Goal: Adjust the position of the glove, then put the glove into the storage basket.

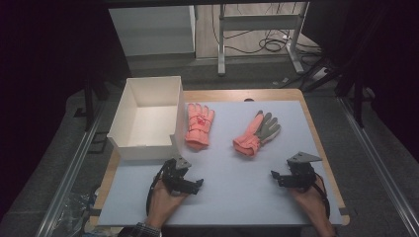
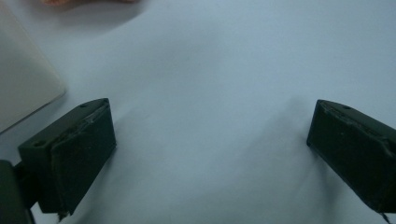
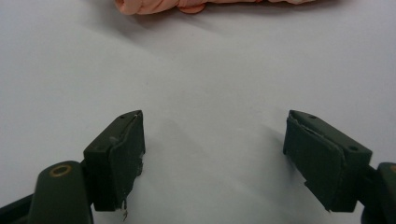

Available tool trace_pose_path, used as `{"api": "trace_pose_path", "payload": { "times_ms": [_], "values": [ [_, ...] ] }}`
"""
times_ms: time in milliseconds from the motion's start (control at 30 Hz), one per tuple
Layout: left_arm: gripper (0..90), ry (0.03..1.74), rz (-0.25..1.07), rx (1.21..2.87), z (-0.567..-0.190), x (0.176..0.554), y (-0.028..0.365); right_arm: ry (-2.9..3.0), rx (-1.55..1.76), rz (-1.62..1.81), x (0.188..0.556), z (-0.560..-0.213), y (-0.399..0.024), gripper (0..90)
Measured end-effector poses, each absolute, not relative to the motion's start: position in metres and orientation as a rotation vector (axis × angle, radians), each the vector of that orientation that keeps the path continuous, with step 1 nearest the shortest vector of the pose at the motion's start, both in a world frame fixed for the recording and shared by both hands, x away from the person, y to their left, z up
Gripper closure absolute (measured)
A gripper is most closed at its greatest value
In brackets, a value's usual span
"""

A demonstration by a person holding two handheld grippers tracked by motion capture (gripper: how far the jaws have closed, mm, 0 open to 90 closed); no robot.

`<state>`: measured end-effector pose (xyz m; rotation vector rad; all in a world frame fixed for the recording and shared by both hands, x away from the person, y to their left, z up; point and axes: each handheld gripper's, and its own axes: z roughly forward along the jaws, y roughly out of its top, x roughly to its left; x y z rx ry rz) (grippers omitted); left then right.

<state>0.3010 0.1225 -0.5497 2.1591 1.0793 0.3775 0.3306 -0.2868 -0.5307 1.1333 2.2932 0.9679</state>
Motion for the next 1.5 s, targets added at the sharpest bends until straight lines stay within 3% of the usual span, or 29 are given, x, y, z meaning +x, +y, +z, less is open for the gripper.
{"api": "trace_pose_path", "payload": {
  "times_ms": [400,1267,1500],
  "values": [
    [1.1,1.076,0.379,2.164,-0.55,0.301,0.123,2.322,1.129,0.946,0.332,-0.531,-0.285,10.7],
    [1.1,1.076,0.384,2.167,-0.549,0.301,0.123,2.3,1.176,0.976,0.335,-0.522,-0.281,13.3],
    [1.1,1.076,0.382,2.167,-0.55,0.301,0.123,2.29,1.172,1.012,0.345,-0.512,-0.276,18.5]
  ]
}}
